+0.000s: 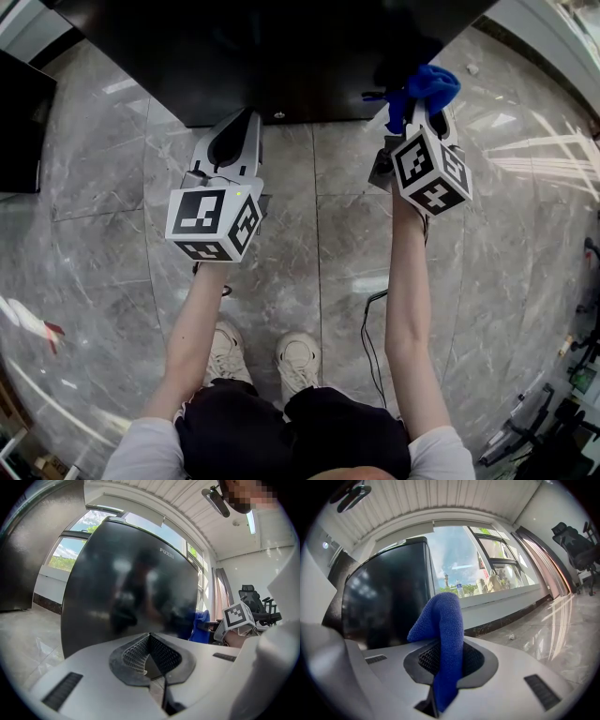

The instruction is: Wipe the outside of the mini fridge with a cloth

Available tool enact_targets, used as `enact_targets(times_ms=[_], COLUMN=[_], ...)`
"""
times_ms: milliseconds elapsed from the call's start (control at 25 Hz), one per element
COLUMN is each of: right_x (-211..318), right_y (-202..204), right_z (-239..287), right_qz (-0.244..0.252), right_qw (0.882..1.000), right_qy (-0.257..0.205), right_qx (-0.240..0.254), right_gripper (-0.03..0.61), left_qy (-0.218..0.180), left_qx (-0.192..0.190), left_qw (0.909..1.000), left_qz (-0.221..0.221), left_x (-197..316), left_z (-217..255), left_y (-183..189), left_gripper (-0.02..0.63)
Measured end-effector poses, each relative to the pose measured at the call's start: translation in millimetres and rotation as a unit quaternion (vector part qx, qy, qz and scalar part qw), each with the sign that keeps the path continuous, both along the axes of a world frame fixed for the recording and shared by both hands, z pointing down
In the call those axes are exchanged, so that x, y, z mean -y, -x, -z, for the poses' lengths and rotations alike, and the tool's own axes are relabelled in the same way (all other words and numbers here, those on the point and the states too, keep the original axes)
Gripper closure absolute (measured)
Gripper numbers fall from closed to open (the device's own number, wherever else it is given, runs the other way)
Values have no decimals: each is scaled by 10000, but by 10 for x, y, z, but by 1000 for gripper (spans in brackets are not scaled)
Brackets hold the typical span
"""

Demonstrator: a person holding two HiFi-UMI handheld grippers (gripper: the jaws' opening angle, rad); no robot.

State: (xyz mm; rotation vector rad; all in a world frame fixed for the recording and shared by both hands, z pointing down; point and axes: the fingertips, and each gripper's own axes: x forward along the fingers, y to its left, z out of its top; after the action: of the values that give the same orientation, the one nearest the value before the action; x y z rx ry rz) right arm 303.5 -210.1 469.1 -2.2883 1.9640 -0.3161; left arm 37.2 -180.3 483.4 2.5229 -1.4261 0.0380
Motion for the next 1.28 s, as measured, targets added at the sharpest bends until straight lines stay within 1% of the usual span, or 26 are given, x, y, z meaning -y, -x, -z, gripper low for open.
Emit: enact_targets(times_ms=[240,400,600,800,960,1080,1200,1280], right_x=[-94,-179,-237,-238,-244,-210,-176,-169], right_y=[15,263,829,1429,1973,2292,2664,2983], right_z=[93,148,91,-103,-168,-191,-248,-305], right_qz=[-63,95,685,1285,1837,2083,2298,2568], right_qw=[9999,9995,9974,9917,9828,9779,9732,9665], right_qy=[-114,-261,-203,36,79,48,20,22], right_qx=[31,169,121,-45,-172,-154,3,41], right_gripper=[503,503,503,503,503,503,503,503], left_qy=[65,96,161,98,56,60,-65,-173], left_qx=[-73,-73,-121,10,-34,-117,53,144], left_qw=[9999,9998,9994,9988,9972,9961,9960,9949], left_qz=[88,131,283,470,742,877,886,981], left_x=[28,16,2,-14,11,18,-4,-11], left_z=[-43,-84,-122,-126,-134,-187,-197,-184], left_y=[79,154,352,618,921,1111,1294,1469], left_gripper=[609,609,609,609,609,609,609,609])
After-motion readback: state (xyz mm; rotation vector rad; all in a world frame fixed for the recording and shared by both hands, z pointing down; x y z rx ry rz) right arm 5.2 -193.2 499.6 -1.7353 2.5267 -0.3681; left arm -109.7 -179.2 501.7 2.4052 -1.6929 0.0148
